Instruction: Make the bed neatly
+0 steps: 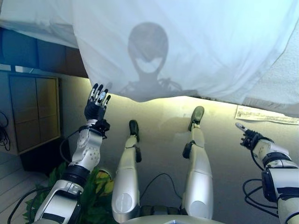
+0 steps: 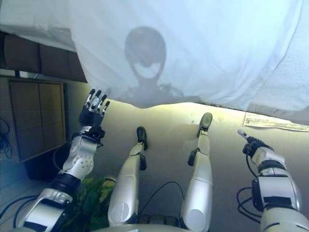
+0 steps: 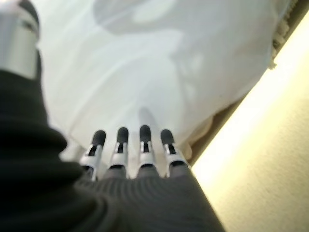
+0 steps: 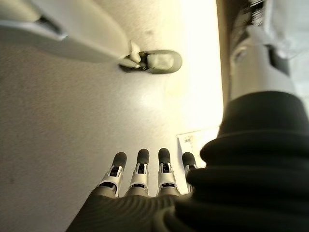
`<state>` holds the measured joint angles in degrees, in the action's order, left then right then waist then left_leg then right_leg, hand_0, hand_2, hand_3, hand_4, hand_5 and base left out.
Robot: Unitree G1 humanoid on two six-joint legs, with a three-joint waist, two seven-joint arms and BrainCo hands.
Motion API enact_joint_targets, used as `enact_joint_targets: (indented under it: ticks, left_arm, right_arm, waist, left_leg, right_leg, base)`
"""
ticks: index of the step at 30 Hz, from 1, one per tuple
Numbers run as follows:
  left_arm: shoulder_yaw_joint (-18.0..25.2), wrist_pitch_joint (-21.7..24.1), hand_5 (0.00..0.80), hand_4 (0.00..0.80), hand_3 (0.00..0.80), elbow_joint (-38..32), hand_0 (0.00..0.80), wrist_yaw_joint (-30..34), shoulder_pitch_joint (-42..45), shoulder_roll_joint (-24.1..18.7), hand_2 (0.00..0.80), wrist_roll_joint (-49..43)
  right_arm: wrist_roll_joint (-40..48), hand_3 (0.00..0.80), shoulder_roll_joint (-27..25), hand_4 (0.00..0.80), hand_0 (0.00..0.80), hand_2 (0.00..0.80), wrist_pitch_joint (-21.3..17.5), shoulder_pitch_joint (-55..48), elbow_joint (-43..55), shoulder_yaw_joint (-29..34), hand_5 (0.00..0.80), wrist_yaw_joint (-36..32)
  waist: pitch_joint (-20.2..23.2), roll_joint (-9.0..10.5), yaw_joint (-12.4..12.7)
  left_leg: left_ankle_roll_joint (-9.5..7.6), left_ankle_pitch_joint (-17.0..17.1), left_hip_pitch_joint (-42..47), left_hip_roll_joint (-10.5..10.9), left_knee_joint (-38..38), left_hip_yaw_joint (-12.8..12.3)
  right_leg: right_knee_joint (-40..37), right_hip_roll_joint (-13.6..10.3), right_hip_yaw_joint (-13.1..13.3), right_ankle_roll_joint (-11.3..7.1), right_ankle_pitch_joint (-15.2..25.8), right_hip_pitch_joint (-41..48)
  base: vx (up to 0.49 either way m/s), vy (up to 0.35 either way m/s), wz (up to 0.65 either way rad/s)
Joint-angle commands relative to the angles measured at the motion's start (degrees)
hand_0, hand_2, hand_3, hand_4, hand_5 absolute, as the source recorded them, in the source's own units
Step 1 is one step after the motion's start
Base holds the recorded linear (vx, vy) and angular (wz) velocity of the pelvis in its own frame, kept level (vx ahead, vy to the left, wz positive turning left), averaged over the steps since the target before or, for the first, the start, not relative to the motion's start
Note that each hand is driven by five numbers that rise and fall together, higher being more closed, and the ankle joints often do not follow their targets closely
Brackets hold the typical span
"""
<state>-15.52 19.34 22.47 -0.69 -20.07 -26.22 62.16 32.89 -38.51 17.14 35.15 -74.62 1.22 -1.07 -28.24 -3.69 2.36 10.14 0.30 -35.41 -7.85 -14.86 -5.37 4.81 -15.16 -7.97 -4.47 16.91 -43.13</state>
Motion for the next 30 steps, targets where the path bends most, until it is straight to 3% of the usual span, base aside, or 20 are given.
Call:
enact_joint_targets:
  ticks: [1,7,14,17,20,24,30]
  left_arm:
    - [3.8,0.9,0.0,0.0,0.0,0.1,0.0,1.5,-0.5,-0.2,0.0,0.3]
    - [5.2,-0.4,0.0,0.0,0.0,2.7,0.0,2.5,0.4,-0.1,0.0,-0.1]
    - [8.6,-5.5,0.0,0.0,0.0,15.4,0.0,1.1,-0.4,-1.1,0.0,-5.2]
    - [9.4,-8.6,0.0,0.0,0.0,21.2,0.0,0.1,1.4,-1.8,0.0,-9.2]
    - [9.4,-11.6,0.0,0.0,0.0,28.6,0.0,0.2,3.6,-1.8,0.0,-18.4]
    - [8.4,-14.7,0.0,0.0,0.0,37.6,0.0,-0.1,8.0,0.0,0.0,-31.4]
    - [9.9,-13.2,0.0,0.0,0.0,45.6,0.0,2.4,14.9,5.9,0.0,-34.0]
  right_arm:
    - [-2.5,0.0,-3.4,0.0,0.0,0.0,0.2,-0.4,-0.5,-2.9,0.0,-0.4]
    - [-2.0,0.0,-1.7,0.0,0.0,0.0,-3.7,-3.4,-0.6,-2.3,0.0,-0.8]
    - [-3.1,0.0,1.1,0.0,0.0,0.0,-12.2,-7.8,2.9,-2.4,0.0,-5.1]
    - [-3.1,0.0,2.3,0.0,0.0,0.0,-17.1,-10.8,7.1,-3.6,0.0,-9.0]
    - [-4.5,0.0,5.2,0.0,0.0,0.0,-19.6,-15.4,12.1,-4.9,0.0,-9.9]
    - [-9.0,0.0,9.7,0.0,0.0,0.0,-18.4,-21.5,15.3,-7.2,0.0,-12.3]
    - [-9.6,0.0,18.6,0.0,0.0,0.0,-18.1,-28.5,12.1,-8.9,0.0,-12.5]
  waist:
    - [-1.6,-5.0,-0.6]
    - [-1.6,-3.53,-1.0]
    - [-1.4,0.08,-2.0]
    - [1.5,1.46,-2.4]
    - [4.9,2.76,-3.1]
    - [10.7,3.95,-3.8]
    - [19.0,3.78,-3.2]
  left_leg:
    - [-2.82,5.0,-1.8,0.0,2.0,-1.5]
    - [-3.1,2.9,3.7,-1.0,-0.6,-2.6]
    - [-2.97,1.2,13.9,-2.9,-3.1,-4.2]
    - [-2.93,1.4,17.6,-3.3,-2.1,-4.7]
    - [-2.81,2.1,21.7,-3.3,0.8,-4.9]
    - [-2.76,4.2,28.8,-2.5,8.6,-5.7]
    - [-2.93,5.3,37.2,-2.0,16.8,-4.9]
  right_leg:
    - [9.9,-1.9,-0.4,-5.91,-7.7,1.2]
    - [11.2,-2.1,-1.2,-5.29,-9.6,7.5]
    - [10.9,-2.3,-2.9,-4.37,-10.9,19.5]
    - [8.7,-2.0,-3.3,-3.98,-10.8,24.1]
    - [6.0,-1.2,-3.1,-4.1,-10.5,28.5]
    - [-0.1,0.1,-2.7,-4.7,-9.4,34.9]
    - [-6.8,1.5,-1.9,-4.77,-7.9,42.4]
  base:
    - [-0.021,0.017,-0.04]
    - [-0.01,0.02,-0.06]
    - [0.044,0.006,-0.11]
    - [0.128,0.015,-0.21]
    - [0.168,-0.001,-0.11]
    - [0.225,0.021,-0.16]
    - [0.27,0.035,-0.08]
